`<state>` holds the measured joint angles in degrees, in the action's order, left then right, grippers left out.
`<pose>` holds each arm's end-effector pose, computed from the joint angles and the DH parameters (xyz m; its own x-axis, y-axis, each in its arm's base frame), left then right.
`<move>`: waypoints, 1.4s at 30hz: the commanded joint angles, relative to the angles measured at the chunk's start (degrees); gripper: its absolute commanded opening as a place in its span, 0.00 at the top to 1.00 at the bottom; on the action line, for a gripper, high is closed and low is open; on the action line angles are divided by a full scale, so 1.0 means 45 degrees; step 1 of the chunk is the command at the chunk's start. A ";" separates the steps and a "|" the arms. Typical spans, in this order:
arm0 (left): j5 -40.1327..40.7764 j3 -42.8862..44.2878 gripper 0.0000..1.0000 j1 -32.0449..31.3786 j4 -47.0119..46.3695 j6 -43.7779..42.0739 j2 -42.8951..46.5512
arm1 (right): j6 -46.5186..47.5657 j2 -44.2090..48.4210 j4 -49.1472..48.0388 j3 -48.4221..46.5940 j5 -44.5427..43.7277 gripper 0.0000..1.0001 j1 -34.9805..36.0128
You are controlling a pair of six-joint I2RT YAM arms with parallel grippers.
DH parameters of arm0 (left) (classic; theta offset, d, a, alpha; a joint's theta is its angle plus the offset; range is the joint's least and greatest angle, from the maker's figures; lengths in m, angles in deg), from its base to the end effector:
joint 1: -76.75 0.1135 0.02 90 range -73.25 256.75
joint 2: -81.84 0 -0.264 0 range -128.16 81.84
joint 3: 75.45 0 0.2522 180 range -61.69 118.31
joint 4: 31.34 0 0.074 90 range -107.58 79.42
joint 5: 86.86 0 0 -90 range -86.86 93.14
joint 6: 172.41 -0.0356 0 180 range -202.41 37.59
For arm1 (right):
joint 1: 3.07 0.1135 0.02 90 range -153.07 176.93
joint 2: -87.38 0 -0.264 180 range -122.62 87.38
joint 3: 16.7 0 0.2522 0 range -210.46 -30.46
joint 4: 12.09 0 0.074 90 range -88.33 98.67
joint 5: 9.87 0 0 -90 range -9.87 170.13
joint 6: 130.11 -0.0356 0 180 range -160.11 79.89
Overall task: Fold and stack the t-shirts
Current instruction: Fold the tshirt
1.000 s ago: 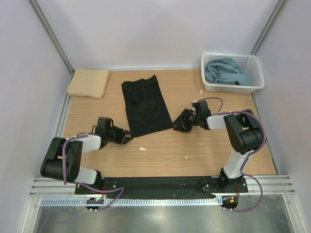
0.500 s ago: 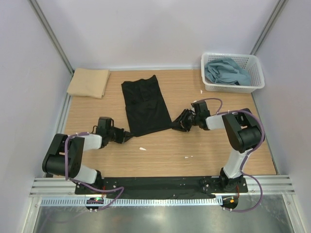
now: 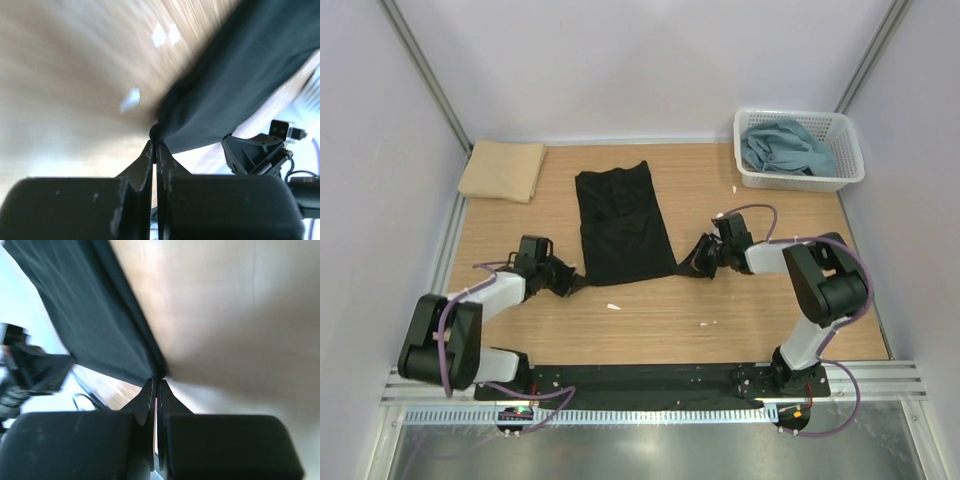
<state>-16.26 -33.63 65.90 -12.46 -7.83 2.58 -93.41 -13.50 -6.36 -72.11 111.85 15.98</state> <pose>0.2244 -0.0550 0.1300 -0.5629 -0.8179 0.1190 -0.6925 0.3881 -0.6081 0.2888 0.1195 0.1117 -0.9125 0.4064 -0.0459 0.2386 0.6202 0.7473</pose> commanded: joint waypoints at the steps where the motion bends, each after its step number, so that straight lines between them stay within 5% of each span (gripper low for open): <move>1: 0.0520 -0.0353 1.00 -0.0167 0.2274 -0.1438 0.2330 | 0.1141 0.1789 0.1648 0.0991 -0.0819 0.99 0.0317; 16: -0.0980 -0.2542 1.00 -0.0401 0.8054 -0.0737 1.1789 | -0.0517 1.0246 0.5159 0.4645 -0.2479 0.99 0.3226; 28: -0.0963 -0.1099 1.00 -0.0401 1.4949 0.0417 1.8218 | -0.2257 1.4605 0.8423 0.4862 -0.2948 0.99 0.5805; 34: -0.0416 0.0406 1.00 -0.0401 1.4391 -0.0325 1.6505 | -0.1556 1.3963 0.9576 0.2950 -0.3065 0.99 0.6119; 42: -0.0182 0.2258 1.00 -0.0420 1.0976 -0.2081 1.1062 | -0.0150 1.1132 0.9851 0.0178 -0.3398 0.99 0.5788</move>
<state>-19.32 -27.73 63.88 45.18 -12.31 59.32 -98.42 40.09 35.39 -66.42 98.02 43.00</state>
